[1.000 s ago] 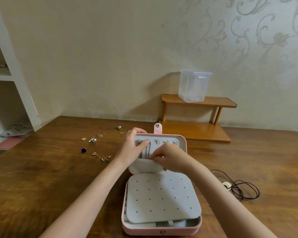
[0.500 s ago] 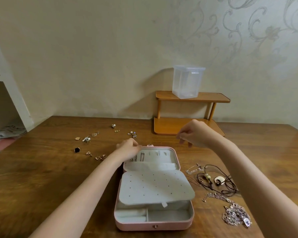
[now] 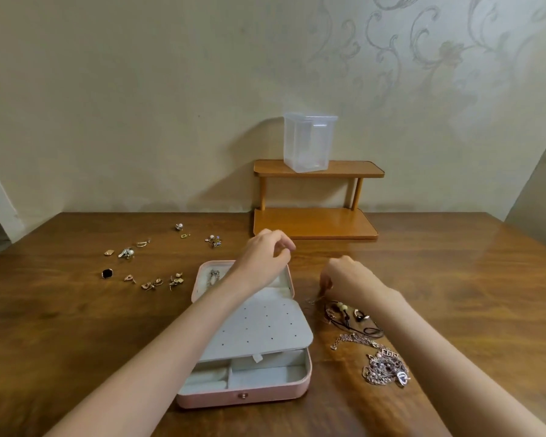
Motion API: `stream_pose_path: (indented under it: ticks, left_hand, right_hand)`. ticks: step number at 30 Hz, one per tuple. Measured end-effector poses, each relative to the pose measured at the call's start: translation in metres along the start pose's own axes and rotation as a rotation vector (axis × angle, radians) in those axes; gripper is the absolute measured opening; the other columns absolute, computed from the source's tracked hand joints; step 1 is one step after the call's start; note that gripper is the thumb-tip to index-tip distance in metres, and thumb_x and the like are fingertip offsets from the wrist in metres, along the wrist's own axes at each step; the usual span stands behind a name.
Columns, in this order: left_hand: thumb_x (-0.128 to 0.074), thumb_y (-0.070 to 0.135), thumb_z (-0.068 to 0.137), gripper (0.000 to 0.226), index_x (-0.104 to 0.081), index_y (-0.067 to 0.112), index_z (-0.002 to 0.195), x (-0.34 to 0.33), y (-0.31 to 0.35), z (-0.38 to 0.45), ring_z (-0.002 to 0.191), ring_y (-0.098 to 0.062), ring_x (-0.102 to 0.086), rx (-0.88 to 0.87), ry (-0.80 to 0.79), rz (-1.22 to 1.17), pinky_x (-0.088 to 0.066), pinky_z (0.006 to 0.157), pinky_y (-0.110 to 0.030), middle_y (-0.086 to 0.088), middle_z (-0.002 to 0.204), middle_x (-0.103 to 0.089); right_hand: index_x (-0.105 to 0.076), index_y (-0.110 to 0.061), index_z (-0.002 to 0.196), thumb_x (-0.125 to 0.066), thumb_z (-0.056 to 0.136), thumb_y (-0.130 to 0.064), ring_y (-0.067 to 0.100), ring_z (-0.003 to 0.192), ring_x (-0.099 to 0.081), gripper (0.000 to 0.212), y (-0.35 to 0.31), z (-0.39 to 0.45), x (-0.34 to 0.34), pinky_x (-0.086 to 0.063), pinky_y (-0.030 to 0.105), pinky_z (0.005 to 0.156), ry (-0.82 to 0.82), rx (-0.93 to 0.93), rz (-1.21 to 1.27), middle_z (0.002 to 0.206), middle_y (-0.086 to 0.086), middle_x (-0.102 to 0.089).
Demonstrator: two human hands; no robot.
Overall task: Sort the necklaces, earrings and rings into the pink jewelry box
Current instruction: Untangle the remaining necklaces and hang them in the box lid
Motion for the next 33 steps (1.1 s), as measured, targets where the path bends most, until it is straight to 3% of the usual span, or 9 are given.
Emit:
stream_pose_path:
  ticks: [3,8,12,15,19,22,25,28,33]
  left_hand:
    - [-0.046,0.012,0.094,0.015,-0.059,0.020,0.097,-0.005,-0.001,-0.004,0.103,-0.011,-0.049,0.003,0.004,-0.031,-0.039,0.082,-0.022,0.000,0.115,-0.054]
    - [-0.046,0.011,0.093,0.017,-0.060,0.020,0.096,-0.015,-0.005,-0.007,0.099,-0.009,-0.049,0.043,-0.015,-0.053,-0.039,0.081,-0.021,0.000,0.114,-0.055]
    - [-0.046,0.010,0.093,0.019,-0.062,0.019,0.097,-0.023,-0.004,-0.009,0.098,-0.009,-0.052,0.043,-0.048,-0.089,-0.041,0.082,-0.021,0.000,0.114,-0.057]
    - [-0.046,0.011,0.093,0.018,-0.062,0.019,0.098,-0.022,-0.001,-0.008,0.096,-0.009,-0.053,0.051,-0.049,-0.102,-0.039,0.079,-0.020,0.001,0.114,-0.057]
    - [-0.047,0.013,0.093,0.017,-0.061,0.019,0.101,-0.019,0.002,-0.008,0.091,-0.010,-0.055,0.065,-0.046,-0.104,-0.040,0.070,-0.018,0.001,0.111,-0.058]
    - [-0.051,0.014,0.092,0.014,-0.061,0.023,0.098,-0.014,0.003,-0.006,0.083,-0.012,-0.058,0.080,-0.036,-0.138,-0.043,0.067,-0.017,-0.002,0.098,-0.063]
    - [-0.058,0.017,0.090,0.016,-0.064,0.020,0.104,-0.011,0.009,-0.001,0.087,-0.007,-0.057,0.060,-0.049,-0.220,-0.044,0.071,-0.014,0.003,0.098,-0.063]
    - [-0.062,0.020,0.088,0.020,-0.066,0.016,0.107,-0.014,0.021,0.001,0.096,-0.007,-0.058,0.030,-0.088,-0.309,-0.042,0.073,-0.010,0.005,0.101,-0.064]
    - [-0.063,0.021,0.087,0.013,-0.071,0.015,0.096,-0.019,0.034,-0.003,0.091,-0.014,-0.066,0.088,-0.131,-0.665,-0.047,0.087,-0.026,-0.002,0.093,-0.072]
  right_hand:
    - [-0.063,0.001,0.098,-0.049,0.085,0.009,0.033,0.099,-0.056,0.021,0.007,0.000,-0.006,-0.045,0.033,0.068,0.054,-0.063,-0.079,0.100,0.018,-0.064]
    - [-0.066,0.001,0.093,-0.057,0.081,0.007,0.034,0.087,-0.062,0.017,0.024,0.007,-0.003,-0.055,0.038,0.075,0.082,-0.141,0.049,0.099,0.018,-0.064]
    - [-0.067,-0.006,0.090,-0.072,0.076,-0.007,0.020,0.083,-0.061,0.015,0.033,0.011,-0.005,-0.053,0.025,0.065,-0.033,-0.169,0.306,0.094,0.007,-0.063]
    - [-0.070,-0.008,0.087,-0.074,0.075,-0.010,0.009,0.071,-0.054,0.013,0.033,0.012,-0.007,-0.041,0.014,0.052,-0.101,-0.154,0.355,0.085,0.001,-0.061]
    - [-0.071,-0.013,0.075,-0.073,0.074,-0.005,0.013,0.078,-0.058,0.009,0.031,0.015,0.002,-0.045,0.017,0.061,-0.079,-0.135,0.389,0.084,0.002,-0.066]
    - [-0.071,-0.016,0.073,-0.073,0.076,-0.009,0.006,0.070,-0.055,0.007,0.021,0.013,0.029,-0.041,0.016,0.061,-0.037,-0.055,0.443,0.073,-0.006,-0.063]
    - [-0.073,-0.010,0.085,-0.071,0.079,-0.012,0.002,0.063,-0.050,0.007,0.007,0.005,0.065,-0.035,0.013,0.055,0.029,0.031,0.469,0.067,-0.009,-0.059]
    - [-0.073,-0.009,0.085,-0.069,0.080,-0.011,0.000,0.055,-0.051,0.006,-0.005,-0.003,0.092,-0.037,0.011,0.051,0.060,0.097,0.533,0.064,-0.006,-0.061]
    - [-0.070,-0.008,0.081,-0.069,0.080,-0.012,0.001,0.050,-0.052,0.004,-0.015,-0.012,0.112,-0.042,0.016,0.050,0.070,0.155,0.549,0.065,-0.001,-0.063]
Point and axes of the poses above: each hand's wrist, its own z-axis towards the middle knuckle, its own x-axis out of the back of the hand, y = z × x, the point moved 6 cm from there along z, towards the middle knuckle
